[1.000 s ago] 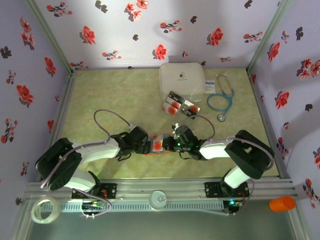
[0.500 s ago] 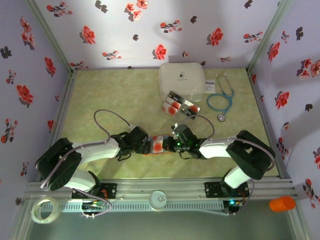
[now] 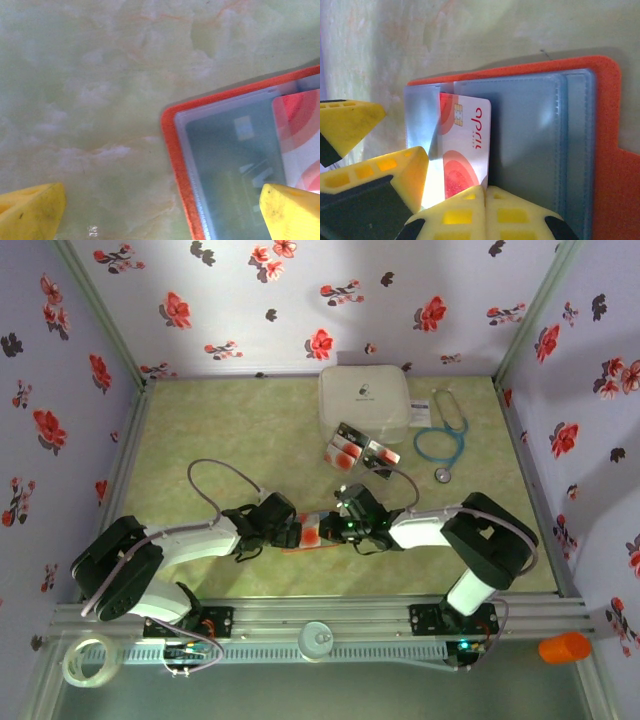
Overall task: Put the credit cards into the card holder
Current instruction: Insert the credit card into the card slot.
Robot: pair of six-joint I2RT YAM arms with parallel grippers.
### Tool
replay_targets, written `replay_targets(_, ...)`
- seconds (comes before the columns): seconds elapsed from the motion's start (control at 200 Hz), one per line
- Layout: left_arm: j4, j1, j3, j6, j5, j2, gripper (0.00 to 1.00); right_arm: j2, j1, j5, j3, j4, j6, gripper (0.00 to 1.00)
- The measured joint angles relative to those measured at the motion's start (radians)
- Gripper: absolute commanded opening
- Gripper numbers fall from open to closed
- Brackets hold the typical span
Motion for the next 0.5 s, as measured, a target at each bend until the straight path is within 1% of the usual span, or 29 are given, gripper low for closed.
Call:
replay_targets(0.2, -0.015, 0.005, 0.0, -0.004, -0.005, -0.016, 1.0, 0.04, 0.0, -0.026, 0.039, -0.008, -0.005, 0.0)
replay_targets(0.39, -0.066, 0.056, -0.002, -0.042, -0.024, -0.125, 1.0, 0.041, 0.0, -0.028, 0.053, -0.037, -0.013, 0.0)
replay_targets(0.5, -0.09, 0.077, -0.023, -0.065, -0.04, -0.163, 1.0, 0.041, 0.0, -0.029, 0.057, -0.045, -0.014, 0.0)
